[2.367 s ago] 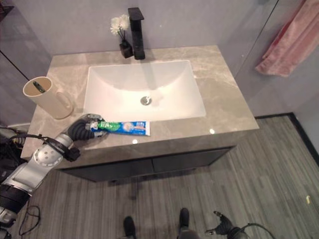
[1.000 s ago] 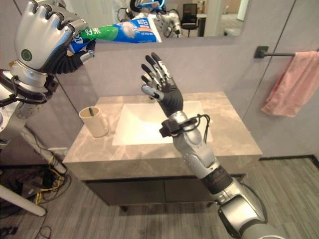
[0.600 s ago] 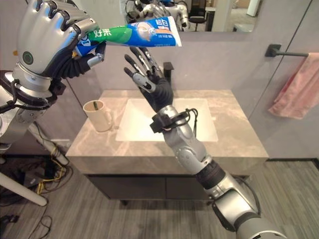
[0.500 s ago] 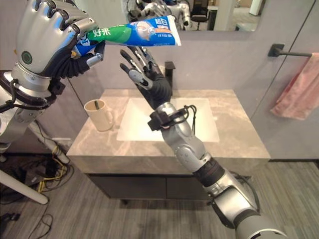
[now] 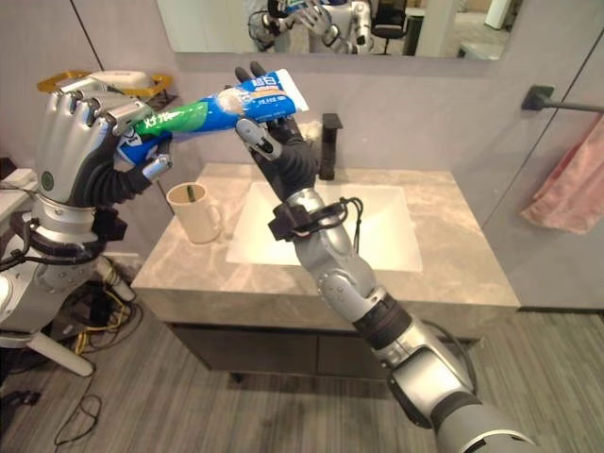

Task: Put brush and paste in cup on sink, flatten towel.

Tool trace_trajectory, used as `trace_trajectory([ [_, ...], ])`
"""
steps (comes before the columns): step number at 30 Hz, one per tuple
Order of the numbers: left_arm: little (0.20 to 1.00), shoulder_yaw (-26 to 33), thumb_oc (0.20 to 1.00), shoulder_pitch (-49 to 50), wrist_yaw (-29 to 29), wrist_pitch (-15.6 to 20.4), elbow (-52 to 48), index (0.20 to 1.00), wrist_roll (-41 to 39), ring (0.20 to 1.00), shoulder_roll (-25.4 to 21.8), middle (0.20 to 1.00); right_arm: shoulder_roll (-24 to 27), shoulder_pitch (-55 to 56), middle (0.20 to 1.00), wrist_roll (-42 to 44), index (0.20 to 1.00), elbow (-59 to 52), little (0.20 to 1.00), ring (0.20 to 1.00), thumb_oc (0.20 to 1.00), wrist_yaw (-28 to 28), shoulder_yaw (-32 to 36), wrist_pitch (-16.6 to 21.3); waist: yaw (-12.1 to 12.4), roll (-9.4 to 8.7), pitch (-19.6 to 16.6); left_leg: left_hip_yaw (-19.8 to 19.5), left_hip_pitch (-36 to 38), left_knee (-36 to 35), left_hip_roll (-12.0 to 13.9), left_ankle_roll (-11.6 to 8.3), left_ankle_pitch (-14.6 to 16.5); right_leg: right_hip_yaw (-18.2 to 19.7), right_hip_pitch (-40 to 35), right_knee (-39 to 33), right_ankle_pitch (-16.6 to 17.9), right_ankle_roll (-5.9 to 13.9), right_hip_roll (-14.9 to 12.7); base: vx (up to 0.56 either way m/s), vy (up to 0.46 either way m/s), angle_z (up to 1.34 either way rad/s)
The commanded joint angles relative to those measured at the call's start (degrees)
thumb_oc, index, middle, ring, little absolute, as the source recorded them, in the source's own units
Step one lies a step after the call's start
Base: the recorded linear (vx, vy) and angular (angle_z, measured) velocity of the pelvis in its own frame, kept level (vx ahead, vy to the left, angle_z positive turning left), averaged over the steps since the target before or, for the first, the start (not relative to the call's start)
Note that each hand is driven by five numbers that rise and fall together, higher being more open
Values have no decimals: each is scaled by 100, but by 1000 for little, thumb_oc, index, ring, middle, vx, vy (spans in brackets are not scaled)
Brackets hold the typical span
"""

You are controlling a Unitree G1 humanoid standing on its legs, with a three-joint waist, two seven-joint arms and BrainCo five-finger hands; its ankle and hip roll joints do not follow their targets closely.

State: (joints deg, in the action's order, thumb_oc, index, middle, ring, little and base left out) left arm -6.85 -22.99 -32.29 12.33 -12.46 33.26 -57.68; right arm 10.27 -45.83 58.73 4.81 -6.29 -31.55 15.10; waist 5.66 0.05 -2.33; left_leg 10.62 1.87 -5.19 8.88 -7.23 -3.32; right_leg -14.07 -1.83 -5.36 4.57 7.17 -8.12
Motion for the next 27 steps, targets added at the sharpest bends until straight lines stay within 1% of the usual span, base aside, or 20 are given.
trace_trajectory([
  [1,200,192,200,-269,-47,-50,-3,200,-395,200,-318,200,-232,-453,868,54,868,-21,868,868,868,-18,268,437,29,-344,-245,-311,-123,19,23,35,62,-235,-59,36,219,405,-717,-14,-9,12],
  [2,200,81,200,-357,-36,-56,66,200,-364,200,-297,200,-327,-430,699,96,699,14,699,699,699,-38,266,446,33,-339,-252,-319,-122,19,25,33,57,-259,-69,36,218,399,-720,-18,-13,10],
  [3,200,41,200,-380,-31,-72,142,200,-418,200,-237,200,-382,-408,564,93,564,44,564,564,564,-76,270,444,40,-333,-251,-332,-122,19,27,34,52,-271,-72,36,218,396,-721,-18,-14,5],
  [4,200,-16,200,-438,-10,-72,164,200,-436,200,-225,200,-427,-413,533,94,533,47,533,533,533,-77,251,444,44,-328,-254,-341,-127,19,30,32,48,-283,-74,36,217,393,-717,0,0,0],
  [5,200,-18,200,-441,-11,-72,166,200,-436,200,-225,200,-427,-413,533,94,533,47,533,533,533,-78,252,444,45,-329,-254,-341,-127,19,30,32,48,-284,-75,36,217,393,-717,0,0,0],
  [7,200,-23,200,-424,23,-22,166,200,-529,200,-184,200,-466,-430,495,89,495,50,495,495,495,-87,262,456,46,-321,-261,-338,-124,19,36,30,46,-285,-78,36,215,390,-715,0,0,0],
  [11,200,-10,200,-295,115,46,197,200,-815,200,98,200,-548,-445,426,61,426,70,426,426,426,-151,315,491,40,-312,-253,-340,-130,19,42,36,38,-284,-78,36,211,379,-715,0,0,0],
  [12,200,6,200,-247,147,54,185,200,-877,200,155,200,-555,-436,363,64,363,65,363,363,363,-152,320,495,38,-314,-255,-340,-130,19,44,37,36,-284,-79,36,209,377,-713,0,0,0],
  [13,200,24,200,-193,166,73,174,200,-920,200,219,200,-557,-435,260,66,260,60,260,260,260,-149,339,499,33,-310,-257,-342,-129,19,43,38,34,-281,-80,36,206,373,-713,0,0,0],
  [14,200,68,200,-77,182,87,157,200,-993,200,337,200,-572,-423,200,63,200,59,200,200,200,-159,357,509,30,-307,-255,-344,-131,19,42,39,31,-278,-82,36,204,370,-712,0,0,0],
  [17,200,110,200,56,176,75,137,200,-1050,200,483,200,-583,-389,200,42,200,47,200,200,200,-202,397,529,32,-308,-250,-350,-127,19,40,43,32,-283,-96,36,201,365,-713,0,0,0],
  [18,282,175,282,222,183,77,88,282,-1098,282,572,282,-592,-366,200,9,200,52,200,200,200,-266,450,553,45,-311,-236,-362,-128,19,36,48,34,-293,-107,36,204,363,-717,0,0,0],
  [19,282,189,282,239,187,76,78,282,-1099,282,573,282,-595,-363,200,7,200,51,200,200,200,-268,443,552,40,-308,-237,-362,-127,19,36,48,34,-293,-108,36,204,363,-717,0,0,0],
  [20,545,207,545,333,198,87,29,545,-1153,545,658,545,-624,-339,200,1,200,83,200,200,200,-308,487,574,50,-313,-232,-375,-131,19,32,50,36,-301,-111,36,202,360,-719,0,0,0],
  [21,677,258,677,407,206,87,-18,677,-1170,677,699,677,-649,-326,200,-10,200,110,200,200,200,-330,499,582,53,-314,-231,-385,-140,19,28,51,38,-309,-112,36,202,360,-721,0,0,0],
  [22,1000,312,1000,515,190,83,-71,1000,-1205,1000,768,1000,-680,-304,200,-37,200,117,200,200,200,-390,546,602,72,-319,-217,-401,-157,19,21,52,34,-332,-121,36,201,356,-726,-6,9,3],
  [26,1000,407,1000,679,175,80,-178,1000,-1258,1000,855,1000,-712,-264,200,-87,200,120,200,200,200,-460,579,641,111,-336,-187,-462,-197,19,8,55,22,-386,-134,36,202,358,-740,1,9,7],
  [27,1000,468,1000,776,178,93,-218,1000,-1339,1000,911,1000,-728,-268,200,-121,200,134,200,200,200,-500,616,658,168,-352,-165,-493,-227,19,-4,56,16,-412,-144,36,200,359,-744,2,7,20],
])
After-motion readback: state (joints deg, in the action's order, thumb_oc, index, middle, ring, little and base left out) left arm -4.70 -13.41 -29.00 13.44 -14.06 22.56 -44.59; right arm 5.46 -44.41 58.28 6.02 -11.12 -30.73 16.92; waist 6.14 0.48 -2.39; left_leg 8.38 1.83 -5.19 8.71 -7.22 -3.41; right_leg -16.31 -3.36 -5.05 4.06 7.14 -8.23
